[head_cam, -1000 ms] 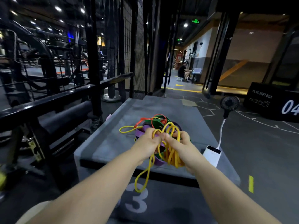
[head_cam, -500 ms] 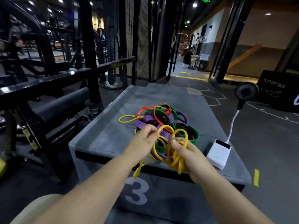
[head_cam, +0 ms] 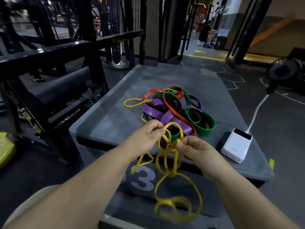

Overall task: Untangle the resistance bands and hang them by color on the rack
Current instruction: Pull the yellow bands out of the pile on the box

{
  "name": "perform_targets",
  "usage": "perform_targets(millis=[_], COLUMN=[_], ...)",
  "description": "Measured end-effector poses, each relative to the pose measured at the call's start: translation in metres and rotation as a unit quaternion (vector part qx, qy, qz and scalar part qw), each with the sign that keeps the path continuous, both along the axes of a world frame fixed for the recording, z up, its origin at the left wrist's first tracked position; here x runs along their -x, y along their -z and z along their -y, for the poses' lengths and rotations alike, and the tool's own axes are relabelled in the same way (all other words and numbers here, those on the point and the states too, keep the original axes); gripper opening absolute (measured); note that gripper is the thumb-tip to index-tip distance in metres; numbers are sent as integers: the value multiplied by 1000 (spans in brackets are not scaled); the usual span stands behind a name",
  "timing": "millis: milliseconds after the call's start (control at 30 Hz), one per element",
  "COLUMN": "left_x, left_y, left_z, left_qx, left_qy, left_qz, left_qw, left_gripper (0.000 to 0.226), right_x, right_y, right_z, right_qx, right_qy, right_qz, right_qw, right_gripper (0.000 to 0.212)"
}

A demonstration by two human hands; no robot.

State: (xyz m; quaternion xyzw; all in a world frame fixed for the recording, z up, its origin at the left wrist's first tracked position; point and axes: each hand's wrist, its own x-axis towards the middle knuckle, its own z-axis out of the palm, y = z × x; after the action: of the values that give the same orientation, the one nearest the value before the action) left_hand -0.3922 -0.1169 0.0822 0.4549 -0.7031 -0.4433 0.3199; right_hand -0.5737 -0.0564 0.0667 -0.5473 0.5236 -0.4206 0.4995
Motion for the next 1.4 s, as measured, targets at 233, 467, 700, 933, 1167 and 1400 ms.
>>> perform_targets(millis=[233,467,700,933,1167,1400], left_x=[-11,-22,-30,-34,-33,-30], left_y=[2,7,9,14,18,20], left_z=[0,2,3,5,6,7], left_qx=[0,-10,-14,25,-23,13], left_qy=[-3,-10,1,-5,7,-9], left_qz=[21,35,67,128,105,182], left_qw=[1000,999,998,991,994,983], left_gripper=[19,21,19,21,34,23], right_x=[-13,-17,-7,-22,-28,-32], right_y=[2,-7,-19,-21,-27,-30], right_z=[21,27,20,22,27,29], right_qx=[11,18,8,-39,-15,19], right_qy=[27,55,56,22,-7,-1], right_qz=[-63,-110,-232,-26,170,212], right_qw=[998,992,971,999,985,977], right_gripper=[29,16,24,42,29,22])
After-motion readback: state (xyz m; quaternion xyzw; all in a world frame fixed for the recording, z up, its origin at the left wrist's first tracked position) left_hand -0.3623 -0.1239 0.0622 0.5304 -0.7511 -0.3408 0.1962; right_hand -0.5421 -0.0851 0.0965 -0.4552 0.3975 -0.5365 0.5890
